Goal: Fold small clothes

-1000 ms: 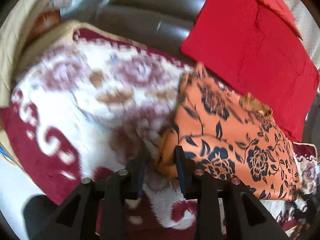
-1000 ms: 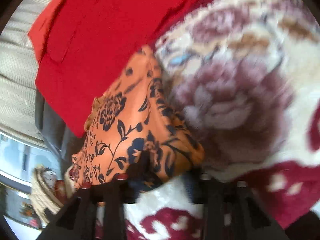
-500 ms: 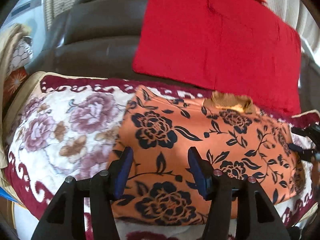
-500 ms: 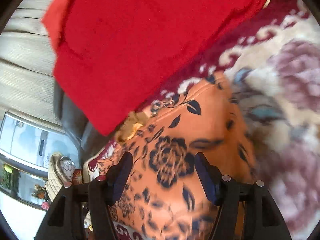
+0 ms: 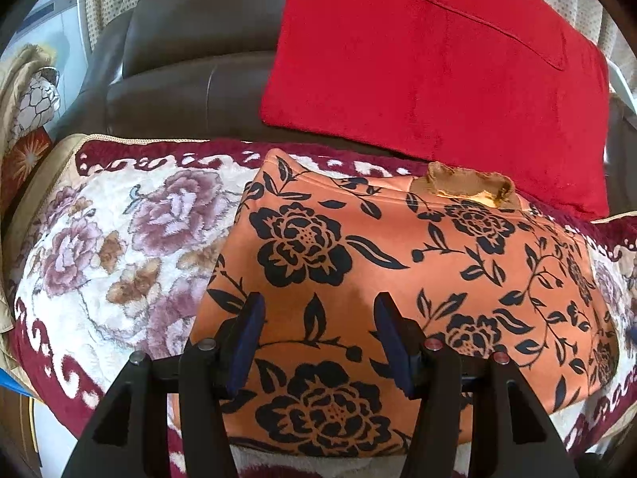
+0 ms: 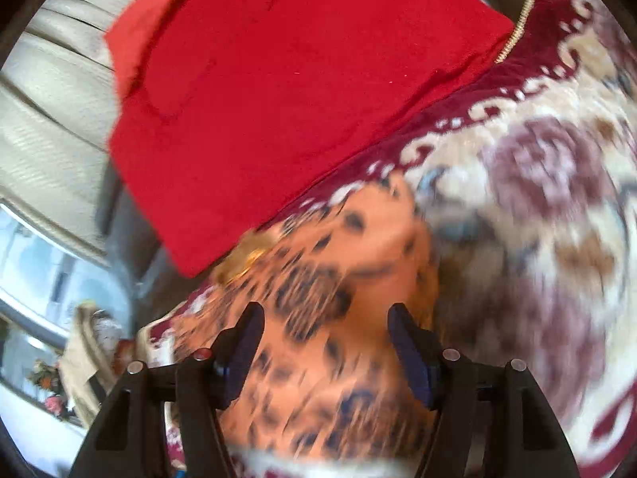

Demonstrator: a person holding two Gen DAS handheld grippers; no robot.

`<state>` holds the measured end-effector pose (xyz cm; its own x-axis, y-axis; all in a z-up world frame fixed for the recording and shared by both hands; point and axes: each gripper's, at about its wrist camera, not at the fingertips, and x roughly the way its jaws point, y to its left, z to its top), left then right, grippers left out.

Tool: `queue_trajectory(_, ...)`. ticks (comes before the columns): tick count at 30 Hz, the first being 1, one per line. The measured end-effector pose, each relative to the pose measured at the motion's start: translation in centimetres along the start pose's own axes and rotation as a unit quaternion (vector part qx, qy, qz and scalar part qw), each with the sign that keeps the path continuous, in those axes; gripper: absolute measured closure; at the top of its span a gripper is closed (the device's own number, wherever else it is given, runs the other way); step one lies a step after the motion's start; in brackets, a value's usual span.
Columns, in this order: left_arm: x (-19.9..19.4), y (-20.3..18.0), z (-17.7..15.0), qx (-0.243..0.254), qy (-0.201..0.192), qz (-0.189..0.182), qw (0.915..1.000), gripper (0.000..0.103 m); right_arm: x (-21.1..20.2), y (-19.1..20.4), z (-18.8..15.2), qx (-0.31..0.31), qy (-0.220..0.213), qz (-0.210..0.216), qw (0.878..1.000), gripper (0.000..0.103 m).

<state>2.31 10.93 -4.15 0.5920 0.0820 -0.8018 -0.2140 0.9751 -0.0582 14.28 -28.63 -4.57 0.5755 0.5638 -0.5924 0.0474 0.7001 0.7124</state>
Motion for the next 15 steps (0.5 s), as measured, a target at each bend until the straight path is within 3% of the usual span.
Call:
queue_trajectory(3,-0.7,-0.3,-0.2,-0.007,-0.005,-0.008,0.9999,0.045,-2.4,-1.4,-5.0,0.053,0.005,0.032,0.998,0.028)
queue_trajectory(7,-0.9,-2.1,-0.5,0.001,0.005,-0.022,0.9997,0.045,0.6,-4.4,-9.3,0.129,0.043,0.028,0.99,0.028)
queue_trajectory(10,-1.3,-3.6,-0.7,0.013,0.005,-0.034,0.9993,0.045,2.3,-5.4,-8.0,0.165,0.018,0.048,0.985,0.028)
queue_trajectory(13,-1.4,-4.9,-0.9,0.018,0.007,-0.043,0.9989,0.045,3.7,-4.9,-6.5,0.16,0.006,0.021,0.987,0.028)
queue_trajectory(15,-1.3,-5.7,-1.3,0.029,0.011,-0.041,0.9987,0.045,4.3,-4.5,-6.2,0.153,0.004,-0.004,0.988,0.039)
